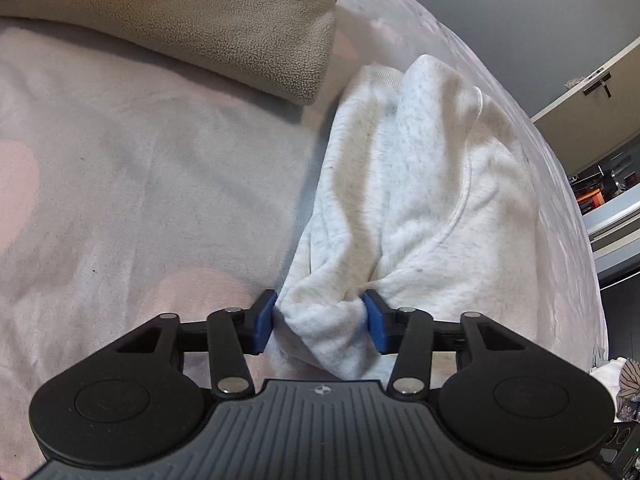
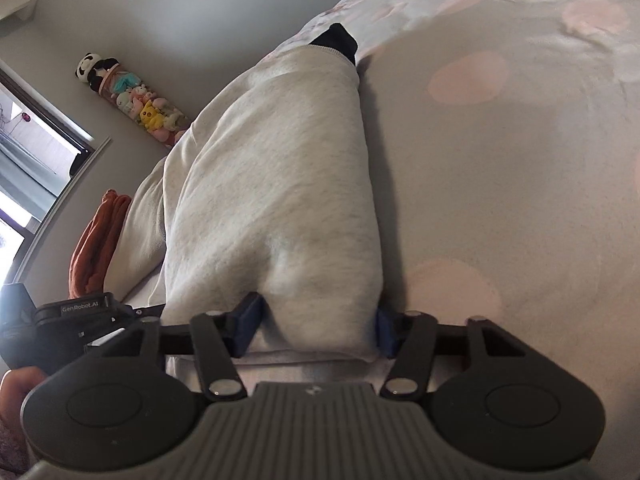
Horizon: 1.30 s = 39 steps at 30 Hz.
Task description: Fold clothes
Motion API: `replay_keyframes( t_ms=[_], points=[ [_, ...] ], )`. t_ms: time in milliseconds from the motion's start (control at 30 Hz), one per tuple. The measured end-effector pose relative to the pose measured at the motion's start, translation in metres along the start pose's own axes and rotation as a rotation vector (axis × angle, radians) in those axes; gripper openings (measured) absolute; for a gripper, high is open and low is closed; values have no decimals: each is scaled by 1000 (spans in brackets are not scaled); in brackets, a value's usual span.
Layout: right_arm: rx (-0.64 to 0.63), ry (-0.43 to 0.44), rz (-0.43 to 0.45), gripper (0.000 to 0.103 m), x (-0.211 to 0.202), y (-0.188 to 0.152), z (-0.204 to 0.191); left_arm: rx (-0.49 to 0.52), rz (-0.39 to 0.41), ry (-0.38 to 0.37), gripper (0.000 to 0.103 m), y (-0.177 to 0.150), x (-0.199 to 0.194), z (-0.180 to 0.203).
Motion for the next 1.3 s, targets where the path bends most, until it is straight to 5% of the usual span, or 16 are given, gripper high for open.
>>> replay_keyframes(
  t_ms=[67, 233, 400, 633, 867, 1067, 1167, 1300],
  points=[
    [62, 36, 7, 36, -3, 2, 4, 22, 13, -9, 26, 1, -4, 6],
    [69, 99, 46, 20, -29, 15, -16, 76, 31, 7, 19, 0, -30, 28],
    [66, 80, 17, 19, -67, 23, -35, 128, -4, 20, 19, -24, -61, 51],
    [110, 14, -70, 19, -133, -9, -22, 206, -81, 34, 19, -84, -91, 69],
    [84, -52, -124, 20, -144, -36, -1, 287, -83, 144, 20, -106, -84, 77],
    [-17, -113, -131, 36, -138, -43, -2, 281, -81, 157, 24, -107, -88, 72],
    [-7, -105, -86, 39, -147, -41, 0, 270, -28, 124, 25, -104, -98, 71],
    [18, -85, -18, 57, -158, -39, 1, 223, 54, 48, 26, -100, -115, 69]
  ],
)
Point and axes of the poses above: each gripper's, at about its wrist camera, not at the fingertips, and x roughly the way its jaws point, z to its right, y to its top, the point moved 7 cm from there along x, roughly the way its jaws point, and after that the axes turned 1 degree about z, right-handed, at the moved point
